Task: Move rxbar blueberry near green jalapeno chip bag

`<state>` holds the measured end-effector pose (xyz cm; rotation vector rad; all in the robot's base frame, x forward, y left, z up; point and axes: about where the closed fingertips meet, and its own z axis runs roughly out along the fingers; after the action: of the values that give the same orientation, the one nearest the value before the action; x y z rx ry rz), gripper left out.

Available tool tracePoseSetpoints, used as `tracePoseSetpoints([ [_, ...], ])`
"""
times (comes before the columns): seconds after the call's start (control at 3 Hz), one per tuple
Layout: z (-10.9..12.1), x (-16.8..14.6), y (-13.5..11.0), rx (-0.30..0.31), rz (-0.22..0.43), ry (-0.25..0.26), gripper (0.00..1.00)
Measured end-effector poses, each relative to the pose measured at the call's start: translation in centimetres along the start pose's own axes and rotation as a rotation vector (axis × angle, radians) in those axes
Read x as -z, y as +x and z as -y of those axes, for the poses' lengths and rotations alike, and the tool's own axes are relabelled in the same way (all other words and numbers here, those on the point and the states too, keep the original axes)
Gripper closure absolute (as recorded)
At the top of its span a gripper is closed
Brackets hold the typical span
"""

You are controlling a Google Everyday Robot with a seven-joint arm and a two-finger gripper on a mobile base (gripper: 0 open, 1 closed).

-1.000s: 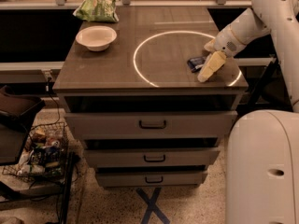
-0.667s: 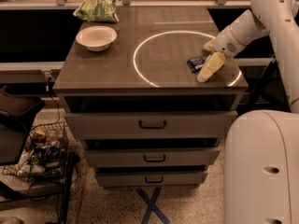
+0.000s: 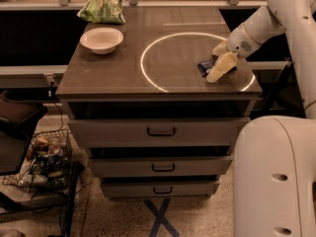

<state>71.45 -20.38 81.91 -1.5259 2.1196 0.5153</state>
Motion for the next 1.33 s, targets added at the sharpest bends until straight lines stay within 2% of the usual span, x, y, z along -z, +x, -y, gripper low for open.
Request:
tracePoseSetpoints([
  [0.33, 0.0, 0.6, -0.4, 0.000, 0.000, 0.000, 0.87],
  [0.67, -0.1, 1.2, -0.9, 0.000, 0.000, 0.001, 1.00],
  [1.0, -0.1, 1.2, -0.9, 0.000, 0.000, 0.001, 1.00],
  [1.33, 1.1, 2.1, -3.1, 0.053, 0.089, 0.063, 1.00],
])
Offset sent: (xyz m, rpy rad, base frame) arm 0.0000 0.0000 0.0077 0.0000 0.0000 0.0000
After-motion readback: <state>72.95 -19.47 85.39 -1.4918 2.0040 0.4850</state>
